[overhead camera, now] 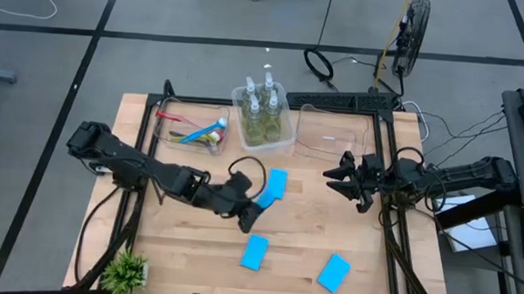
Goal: Pick & Place Kitchen Sink Supplies
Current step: Put the blue sponge into the right transparent bin
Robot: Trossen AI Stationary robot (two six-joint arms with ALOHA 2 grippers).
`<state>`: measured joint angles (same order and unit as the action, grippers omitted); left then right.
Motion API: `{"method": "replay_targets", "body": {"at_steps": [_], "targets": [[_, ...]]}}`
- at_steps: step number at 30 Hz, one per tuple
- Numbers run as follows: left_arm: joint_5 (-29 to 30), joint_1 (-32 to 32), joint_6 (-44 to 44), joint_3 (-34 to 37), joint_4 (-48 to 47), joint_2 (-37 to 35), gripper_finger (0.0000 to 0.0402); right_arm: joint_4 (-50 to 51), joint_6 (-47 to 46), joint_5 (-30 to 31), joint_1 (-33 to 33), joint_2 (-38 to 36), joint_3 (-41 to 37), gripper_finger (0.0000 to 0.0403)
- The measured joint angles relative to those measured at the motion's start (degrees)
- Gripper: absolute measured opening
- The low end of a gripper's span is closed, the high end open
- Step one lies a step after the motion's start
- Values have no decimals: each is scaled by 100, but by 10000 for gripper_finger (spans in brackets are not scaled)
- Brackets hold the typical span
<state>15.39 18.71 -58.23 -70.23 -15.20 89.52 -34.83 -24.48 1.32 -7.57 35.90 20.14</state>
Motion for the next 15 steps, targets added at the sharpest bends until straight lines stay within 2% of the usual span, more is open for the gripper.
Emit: {"method": "replay_targets", "body": {"at_steps": [4, 8, 15], "targets": [[-39, -143, 860, -121, 1103, 0, 4, 83, 27, -11, 0, 65, 0, 144], [-236, -392, 1350, -121, 1895, 0, 4, 81, 10, -13, 0, 180, 0, 147], [-747, -817, 1917, -121, 3095, 18, 4, -83, 12, -6, 0, 357, 0, 195]]}}
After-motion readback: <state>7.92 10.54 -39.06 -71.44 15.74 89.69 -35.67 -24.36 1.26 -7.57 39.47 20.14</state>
